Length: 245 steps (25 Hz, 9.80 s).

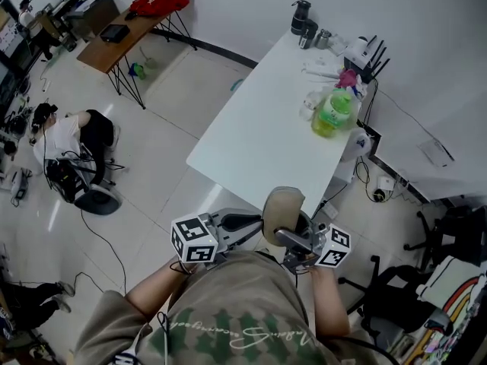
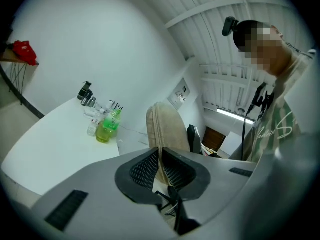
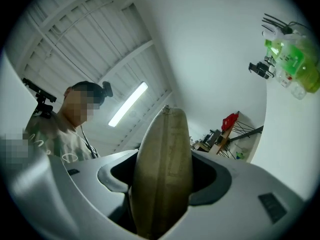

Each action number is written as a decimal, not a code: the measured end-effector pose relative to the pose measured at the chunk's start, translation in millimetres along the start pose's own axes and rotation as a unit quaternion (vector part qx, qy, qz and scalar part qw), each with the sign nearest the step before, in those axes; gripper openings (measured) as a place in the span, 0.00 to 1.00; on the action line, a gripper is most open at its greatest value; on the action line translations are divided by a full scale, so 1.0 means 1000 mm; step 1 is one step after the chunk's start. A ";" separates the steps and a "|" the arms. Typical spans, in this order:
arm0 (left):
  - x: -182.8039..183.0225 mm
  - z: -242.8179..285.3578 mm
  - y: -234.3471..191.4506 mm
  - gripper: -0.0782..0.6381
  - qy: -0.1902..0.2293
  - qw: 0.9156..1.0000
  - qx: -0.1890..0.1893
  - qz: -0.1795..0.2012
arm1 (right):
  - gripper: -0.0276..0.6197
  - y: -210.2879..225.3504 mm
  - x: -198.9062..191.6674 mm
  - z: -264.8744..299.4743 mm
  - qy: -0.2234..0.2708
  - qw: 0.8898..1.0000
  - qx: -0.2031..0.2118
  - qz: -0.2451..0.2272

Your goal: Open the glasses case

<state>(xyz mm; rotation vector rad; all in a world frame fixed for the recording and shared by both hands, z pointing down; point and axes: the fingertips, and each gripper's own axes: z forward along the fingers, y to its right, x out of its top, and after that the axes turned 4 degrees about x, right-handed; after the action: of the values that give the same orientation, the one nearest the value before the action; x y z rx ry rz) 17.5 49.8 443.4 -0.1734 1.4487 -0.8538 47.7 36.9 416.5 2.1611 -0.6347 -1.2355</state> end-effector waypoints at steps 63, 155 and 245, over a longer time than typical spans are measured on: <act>0.019 -0.010 -0.001 0.13 0.006 0.982 0.099 0.160 | 0.51 -0.006 0.005 0.008 -0.036 0.993 0.006 -0.113; 0.010 0.020 -0.002 0.23 -0.024 0.950 0.079 0.300 | 0.58 -0.024 -0.004 0.017 -0.098 0.956 -0.065 -0.267; 0.009 -0.046 -0.098 0.16 -0.064 0.952 -0.245 -0.171 | 0.15 0.098 -0.008 0.024 0.162 0.975 -0.128 0.083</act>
<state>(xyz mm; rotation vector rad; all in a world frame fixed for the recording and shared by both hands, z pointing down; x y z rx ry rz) -64.9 -6.9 486.2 -0.8600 1.5076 -0.7243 11.0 -34.4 477.6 1.9875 -0.4781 -0.8043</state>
